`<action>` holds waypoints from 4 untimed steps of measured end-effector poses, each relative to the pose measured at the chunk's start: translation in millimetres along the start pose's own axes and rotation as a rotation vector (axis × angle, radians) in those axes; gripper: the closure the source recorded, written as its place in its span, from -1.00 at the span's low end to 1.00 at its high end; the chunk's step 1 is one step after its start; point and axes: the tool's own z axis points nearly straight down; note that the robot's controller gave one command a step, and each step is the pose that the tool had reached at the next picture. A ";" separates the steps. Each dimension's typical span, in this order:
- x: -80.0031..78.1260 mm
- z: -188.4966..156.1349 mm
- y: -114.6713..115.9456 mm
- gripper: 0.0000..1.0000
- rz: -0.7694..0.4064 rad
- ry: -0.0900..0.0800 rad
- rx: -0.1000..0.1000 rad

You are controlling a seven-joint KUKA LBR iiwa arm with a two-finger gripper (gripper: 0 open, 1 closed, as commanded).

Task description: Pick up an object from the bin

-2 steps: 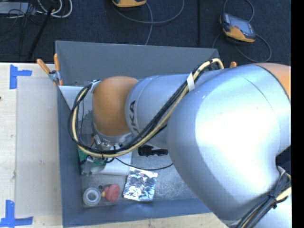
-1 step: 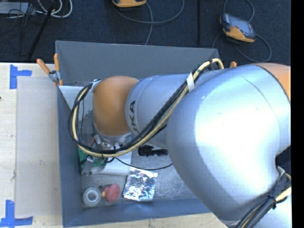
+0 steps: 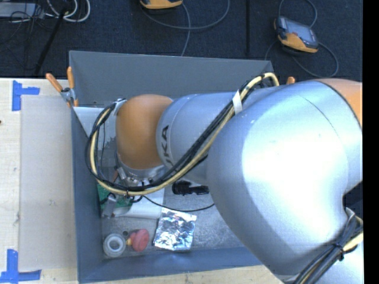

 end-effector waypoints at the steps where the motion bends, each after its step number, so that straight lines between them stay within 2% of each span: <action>1: -1.6 -2.0 0.7 1.00 0.002 -0.004 -0.003; 3: -2.7 -84.4 0.8 1.00 0.001 -0.010 -0.003; 4: -3.3 -109.5 0.9 1.00 -0.001 -0.009 -0.002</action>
Offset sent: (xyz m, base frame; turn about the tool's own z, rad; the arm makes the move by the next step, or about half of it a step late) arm 0.0000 0.0000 0.0000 0.0000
